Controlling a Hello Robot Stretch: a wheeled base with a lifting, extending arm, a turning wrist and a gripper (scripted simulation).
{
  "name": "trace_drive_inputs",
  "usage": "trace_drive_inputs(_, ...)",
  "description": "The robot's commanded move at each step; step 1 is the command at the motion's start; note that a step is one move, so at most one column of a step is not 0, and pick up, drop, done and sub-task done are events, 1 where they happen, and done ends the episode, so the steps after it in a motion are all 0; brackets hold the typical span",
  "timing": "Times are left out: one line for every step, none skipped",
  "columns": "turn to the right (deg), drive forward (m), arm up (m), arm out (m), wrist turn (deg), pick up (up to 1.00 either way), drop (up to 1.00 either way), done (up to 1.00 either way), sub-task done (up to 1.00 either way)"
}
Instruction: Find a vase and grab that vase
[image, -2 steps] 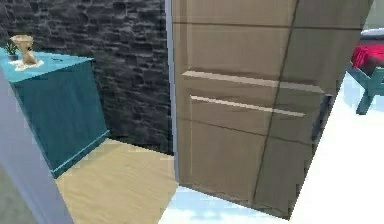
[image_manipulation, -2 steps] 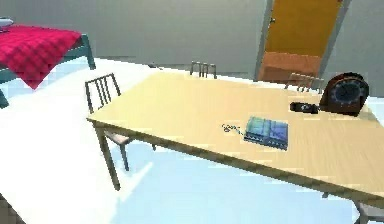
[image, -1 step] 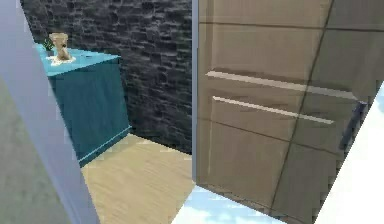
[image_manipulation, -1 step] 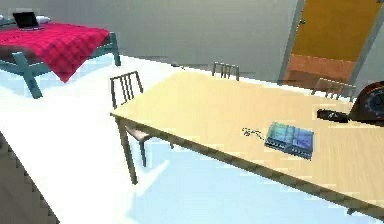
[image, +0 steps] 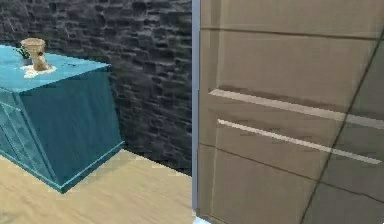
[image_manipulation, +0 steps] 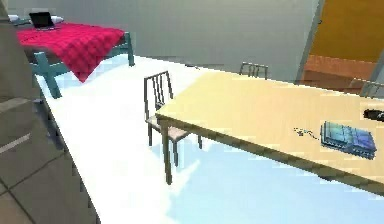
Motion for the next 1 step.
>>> trace_drive_inputs(-18.0, 0.00, 0.00, 0.00, 0.0, 0.00, 0.00, 0.00, 0.00)
